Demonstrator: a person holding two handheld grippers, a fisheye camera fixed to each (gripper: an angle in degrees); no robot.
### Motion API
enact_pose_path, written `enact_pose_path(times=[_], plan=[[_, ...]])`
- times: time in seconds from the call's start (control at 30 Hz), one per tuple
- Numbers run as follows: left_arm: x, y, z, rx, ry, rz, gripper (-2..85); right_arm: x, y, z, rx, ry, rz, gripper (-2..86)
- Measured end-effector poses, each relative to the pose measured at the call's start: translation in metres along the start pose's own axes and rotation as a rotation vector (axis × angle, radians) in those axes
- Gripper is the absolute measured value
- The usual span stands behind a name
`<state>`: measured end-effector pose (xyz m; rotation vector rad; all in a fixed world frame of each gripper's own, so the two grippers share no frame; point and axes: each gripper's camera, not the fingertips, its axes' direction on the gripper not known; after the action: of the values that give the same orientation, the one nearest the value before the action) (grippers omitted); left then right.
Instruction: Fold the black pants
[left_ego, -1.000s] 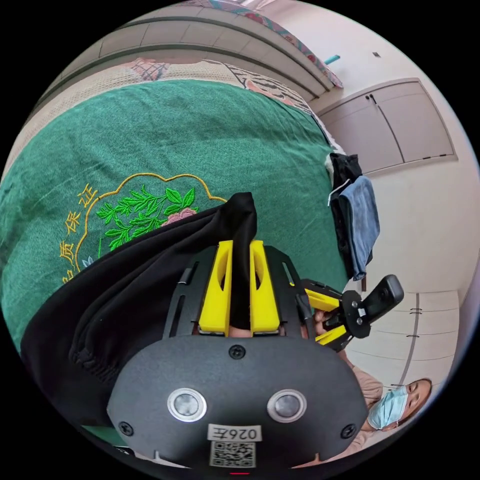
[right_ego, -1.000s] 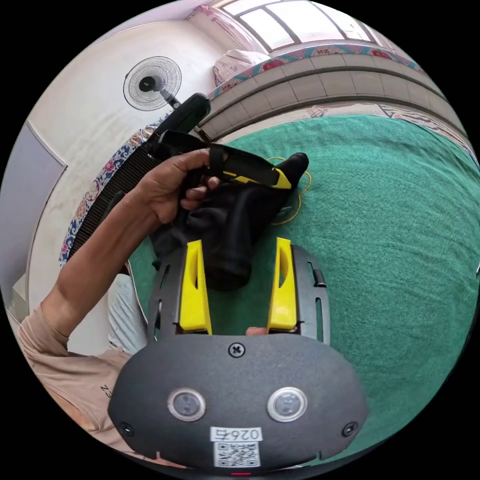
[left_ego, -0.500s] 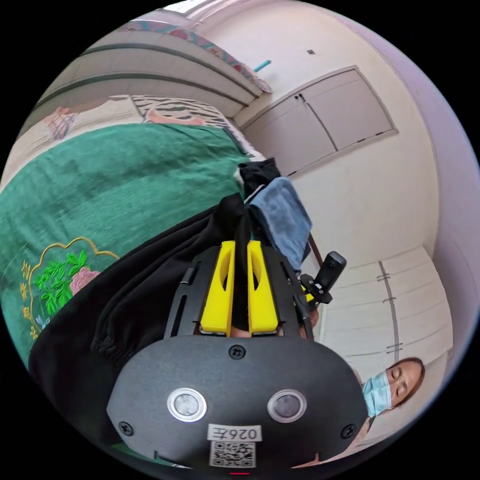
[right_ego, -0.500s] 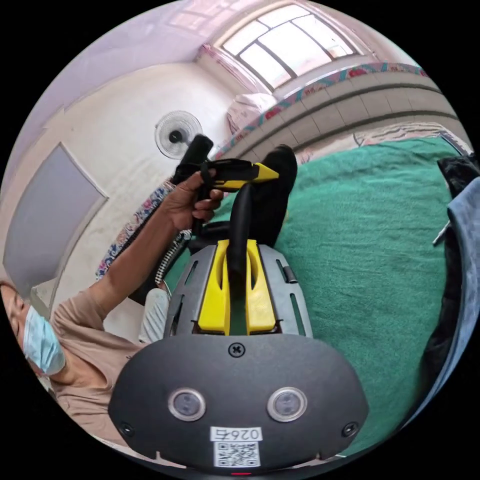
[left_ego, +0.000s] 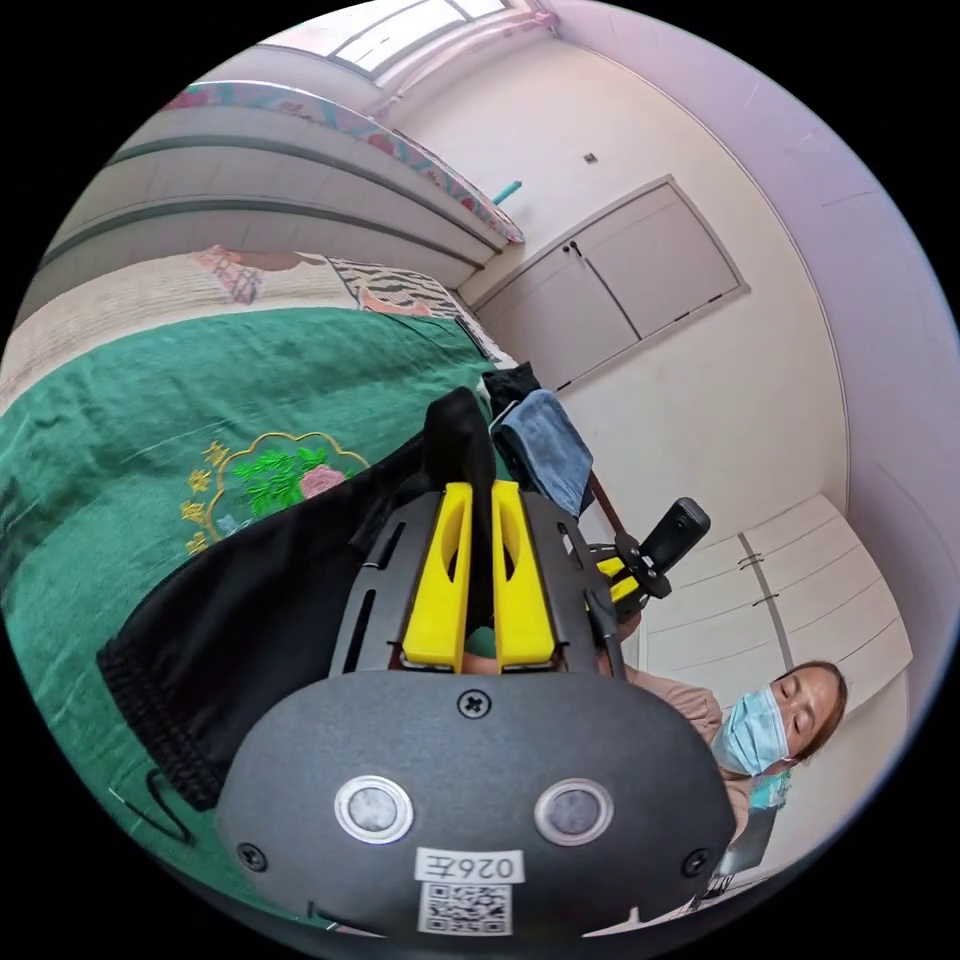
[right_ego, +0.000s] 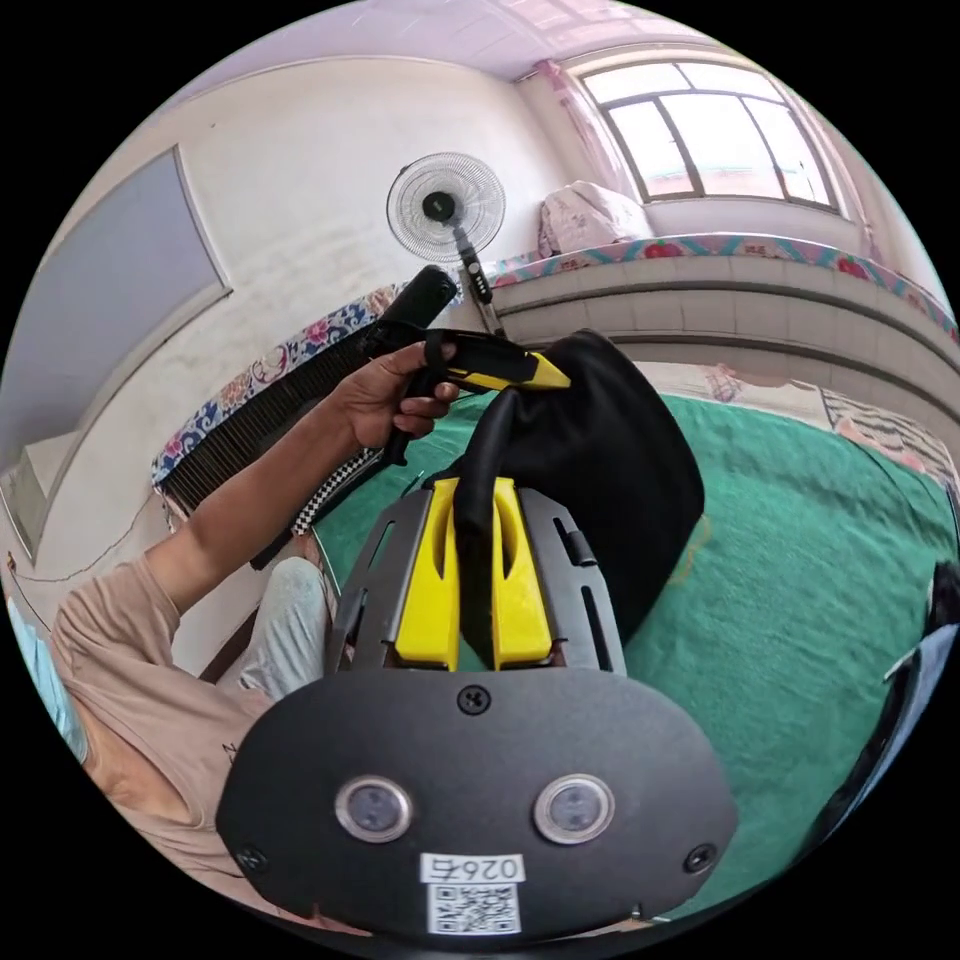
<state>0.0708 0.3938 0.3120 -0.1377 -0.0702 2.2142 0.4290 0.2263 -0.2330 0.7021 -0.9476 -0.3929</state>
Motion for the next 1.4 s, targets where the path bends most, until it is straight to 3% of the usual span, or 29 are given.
enact_pose_path(times=[0.17,0.33,0.57,0.77,0.83,0.97,1.03,1.17,1.4], plan=[[-0.074,0.077,-0.089,0.085,-0.025,-0.089,2.6,-0.041,-0.032,0.102,-0.022,-0.052,-0.033,2.0],[-0.153,0.132,-0.114,0.024,-0.108,-0.208,3.2,-0.054,-0.016,0.222,-0.234,-0.048,-0.104,4.7],[-0.223,0.189,-0.129,0.125,0.040,-0.345,4.7,-0.006,-0.019,0.242,-0.386,-0.222,-0.052,4.3],[-0.165,0.243,-0.178,0.457,0.052,-0.242,-0.1,0.060,-0.034,0.202,-0.274,-0.221,0.115,0.4],[-0.124,0.251,-0.175,0.463,0.046,-0.151,-0.6,0.079,-0.038,0.188,-0.256,-0.152,0.170,-0.6],[-0.024,0.269,-0.142,0.375,0.008,0.099,-0.9,0.092,-0.046,0.180,-0.283,-0.029,0.205,-0.9],[0.007,0.272,-0.119,0.272,-0.143,0.148,-1.0,0.095,-0.052,0.183,-0.290,-0.041,0.215,-0.9],[0.025,0.272,-0.036,-0.200,-0.687,0.164,-0.9,0.096,-0.063,0.198,-0.327,-0.080,0.218,-0.9],[0.041,0.308,-0.046,-0.041,-0.571,0.155,-1.0,0.073,-0.086,0.257,-0.588,0.171,0.031,-0.9]])
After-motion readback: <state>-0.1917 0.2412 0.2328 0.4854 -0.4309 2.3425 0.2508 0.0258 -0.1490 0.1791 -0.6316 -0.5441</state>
